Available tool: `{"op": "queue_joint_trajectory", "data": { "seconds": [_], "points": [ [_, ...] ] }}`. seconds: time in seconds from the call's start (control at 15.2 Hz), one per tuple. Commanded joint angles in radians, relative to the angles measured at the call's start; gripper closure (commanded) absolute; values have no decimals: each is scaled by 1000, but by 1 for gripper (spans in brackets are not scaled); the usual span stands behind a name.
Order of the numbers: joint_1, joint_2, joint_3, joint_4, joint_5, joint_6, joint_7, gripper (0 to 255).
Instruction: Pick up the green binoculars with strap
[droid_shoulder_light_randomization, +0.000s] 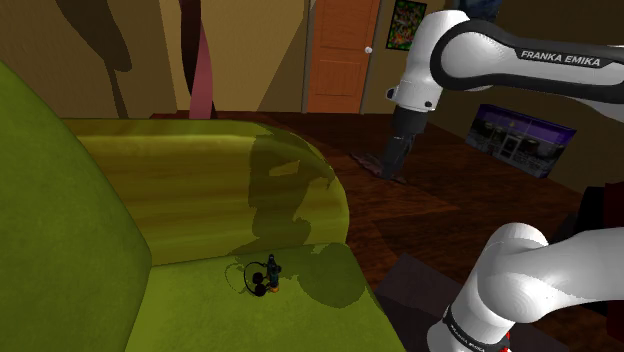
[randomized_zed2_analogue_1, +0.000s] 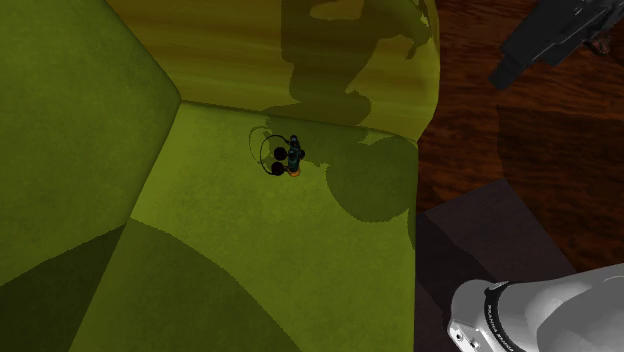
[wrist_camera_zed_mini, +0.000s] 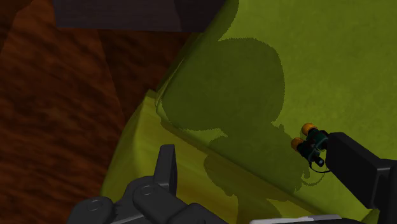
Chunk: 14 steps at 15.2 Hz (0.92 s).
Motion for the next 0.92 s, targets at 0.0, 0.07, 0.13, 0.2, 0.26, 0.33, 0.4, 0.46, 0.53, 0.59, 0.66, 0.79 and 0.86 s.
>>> {"op": "queue_joint_trajectory", "data": {
  "seconds": [0.0,0.07,0.13,0.2,0.26,0.33,0.4,0.46,0.53,0.59,0.66,0.79,0.86],
  "points": [
    [0,0,0,0,0,0,0,0],
    [5,16,19,-10,10,26,18,0],
    [10,33,37,-20,20,51,36,0],
    [16,52,56,-27,30,77,54,0],
    [20,73,75,-34,39,103,72,0],
    [25,95,93,-39,47,129,89,0],
    [30,118,111,-43,55,155,107,0],
    [34,143,130,-45,63,181,125,0],
    [39,169,148,-46,69,207,142,0],
    [42,196,166,-45,75,233,160,0],
    [46,225,184,-43,80,259,178,0],
    [52,286,219,-35,87,310,215,0],
    [54,318,237,-29,89,334,233,0]
  ]
}}
